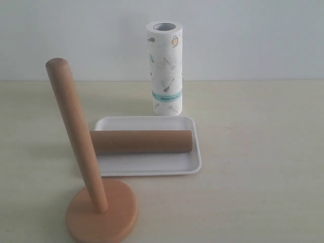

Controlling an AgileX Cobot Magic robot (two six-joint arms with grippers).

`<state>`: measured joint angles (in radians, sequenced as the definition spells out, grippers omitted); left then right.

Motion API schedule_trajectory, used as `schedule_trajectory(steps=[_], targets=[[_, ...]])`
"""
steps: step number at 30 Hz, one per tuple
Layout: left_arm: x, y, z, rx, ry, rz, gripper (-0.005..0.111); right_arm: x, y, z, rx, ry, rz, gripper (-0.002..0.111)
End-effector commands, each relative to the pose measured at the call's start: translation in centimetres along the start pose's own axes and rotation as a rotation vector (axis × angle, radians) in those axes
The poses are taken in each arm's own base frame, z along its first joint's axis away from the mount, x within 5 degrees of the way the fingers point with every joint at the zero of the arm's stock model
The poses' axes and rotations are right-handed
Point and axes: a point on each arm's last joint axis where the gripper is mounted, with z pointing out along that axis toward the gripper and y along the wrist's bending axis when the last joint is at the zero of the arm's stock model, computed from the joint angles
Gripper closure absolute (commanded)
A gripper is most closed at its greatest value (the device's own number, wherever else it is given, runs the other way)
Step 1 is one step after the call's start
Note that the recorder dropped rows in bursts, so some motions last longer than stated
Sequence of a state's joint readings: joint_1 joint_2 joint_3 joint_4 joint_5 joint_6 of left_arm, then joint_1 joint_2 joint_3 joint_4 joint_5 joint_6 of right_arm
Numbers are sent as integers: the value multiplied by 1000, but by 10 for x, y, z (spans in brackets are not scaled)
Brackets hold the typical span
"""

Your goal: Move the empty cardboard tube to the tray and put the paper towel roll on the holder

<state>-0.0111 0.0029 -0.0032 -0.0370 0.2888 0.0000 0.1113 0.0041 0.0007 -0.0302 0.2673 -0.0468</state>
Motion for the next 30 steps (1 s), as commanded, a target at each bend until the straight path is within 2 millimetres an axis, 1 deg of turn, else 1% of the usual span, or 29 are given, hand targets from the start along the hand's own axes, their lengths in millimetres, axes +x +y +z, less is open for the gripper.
schedule_trajectory(steps=[1,6,7,9,11,14,17,18,22,23,24,27,30], targets=[[1,0,0,-2,2,1,103,-12,-1,-1,11,-138,-19,106],[1,0,0,-2,2,1,103,-39,-2,-9,24,-444,-8,106],[1,0,0,-2,2,1,103,-41,-2,-10,25,-470,-8,106],[1,0,0,-2,2,1,103,-42,-2,-11,25,-475,-8,106],[1,0,0,-2,2,1,103,-49,-3,-9,23,-449,-8,106],[1,0,0,-2,2,1,103,-64,-4,1,18,-386,-8,106],[1,0,0,-2,2,1,103,-81,-5,19,11,-296,-12,106],[1,0,0,-2,2,1,103,-87,-5,28,9,-257,-22,106],[1,0,0,-2,2,1,103,-107,-5,74,-12,-134,-81,106],[1,0,0,-2,2,1,103,-112,-5,84,-15,-139,-85,106],[1,0,0,-2,2,1,103,-114,-5,98,-22,-124,-71,106],[1,0,0,-2,2,1,103,-122,-4,128,-29,-174,-29,106],[1,0,0,-2,2,1,103,-124,-4,149,-37,-227,15,106]])
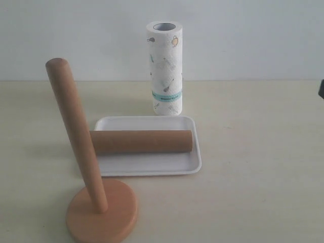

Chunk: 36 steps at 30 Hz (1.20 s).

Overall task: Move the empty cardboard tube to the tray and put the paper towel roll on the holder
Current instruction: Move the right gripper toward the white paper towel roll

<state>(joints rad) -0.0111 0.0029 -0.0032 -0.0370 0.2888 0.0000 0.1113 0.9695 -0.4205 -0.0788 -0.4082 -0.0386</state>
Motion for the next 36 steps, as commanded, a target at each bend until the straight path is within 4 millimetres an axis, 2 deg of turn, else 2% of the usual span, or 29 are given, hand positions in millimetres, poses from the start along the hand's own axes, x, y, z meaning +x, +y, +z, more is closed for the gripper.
schedule_trajectory(steps=[1,4,7,12,16,22,29,32,34,36], targets=[[1,0,0,-2,2,1,103,-2,0,32,-8,-105,75,106],[1,0,0,-2,2,1,103,0,1,41,-18,-164,152,106],[1,0,0,-2,2,1,103,3,1,45,-20,-164,157,106],[1,0,0,-2,2,1,103,13,2,49,-25,-101,212,106],[1,0,0,-2,2,1,103,28,9,58,-91,-35,167,106],[1,0,0,-2,2,1,103,43,50,84,-372,35,63,106],[1,0,0,-2,2,1,103,51,96,117,-516,49,71,105],[1,0,0,-2,2,1,103,54,113,130,-554,64,86,90],[1,0,0,-2,2,1,103,55,121,139,-570,71,116,67],[1,0,0,-2,2,1,103,55,126,149,-570,76,160,38]])
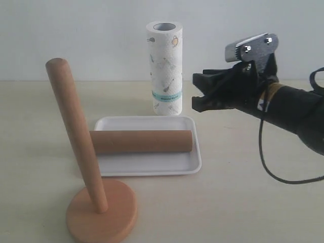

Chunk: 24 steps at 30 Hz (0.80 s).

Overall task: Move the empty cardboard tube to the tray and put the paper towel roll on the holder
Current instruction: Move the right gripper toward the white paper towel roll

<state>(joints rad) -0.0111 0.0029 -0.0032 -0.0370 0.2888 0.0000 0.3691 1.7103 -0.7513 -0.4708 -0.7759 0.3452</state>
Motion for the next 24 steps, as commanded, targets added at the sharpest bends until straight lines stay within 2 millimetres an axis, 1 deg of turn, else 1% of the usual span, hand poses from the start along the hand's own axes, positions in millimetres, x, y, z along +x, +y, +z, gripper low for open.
schedule_trajectory(steps=[1,3,6,8,10,13,14,17,24], targets=[[1,0,0,-2,2,1,103,0,-2,27,-9,-19,85,18],[1,0,0,-2,2,1,103,1,-4,32,-6,-20,117,3],[1,0,0,-2,2,1,103,3,-6,38,-8,-41,107,3],[1,0,0,-2,2,1,103,7,-7,45,-24,-71,77,3],[1,0,0,-2,2,1,103,18,-8,56,-52,-129,-3,3],[1,0,0,-2,2,1,103,35,-13,73,-56,-119,-3,3],[1,0,0,-2,2,1,103,38,-15,80,-55,-121,-34,3],[1,0,0,-2,2,1,103,35,-22,97,-31,-152,-41,3],[1,0,0,-2,2,1,103,33,-32,125,-20,-189,-44,3]])
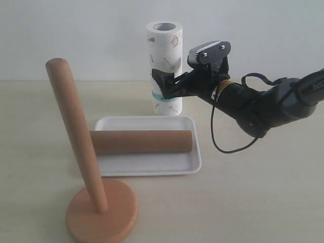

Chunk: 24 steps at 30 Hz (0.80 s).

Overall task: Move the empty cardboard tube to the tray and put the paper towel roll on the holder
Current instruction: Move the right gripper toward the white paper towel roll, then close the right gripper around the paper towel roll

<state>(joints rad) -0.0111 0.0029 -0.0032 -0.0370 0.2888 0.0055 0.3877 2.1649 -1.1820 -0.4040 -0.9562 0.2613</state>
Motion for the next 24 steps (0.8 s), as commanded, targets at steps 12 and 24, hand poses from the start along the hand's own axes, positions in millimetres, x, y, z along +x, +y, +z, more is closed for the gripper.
schedule_trajectory(steps=[12,24], targets=[[1,0,0,-2,2,-4,103,16,-17,45,21,-10,19,3],[1,0,0,-2,2,-4,103,16,-13,49,-39,-2,22,15]])
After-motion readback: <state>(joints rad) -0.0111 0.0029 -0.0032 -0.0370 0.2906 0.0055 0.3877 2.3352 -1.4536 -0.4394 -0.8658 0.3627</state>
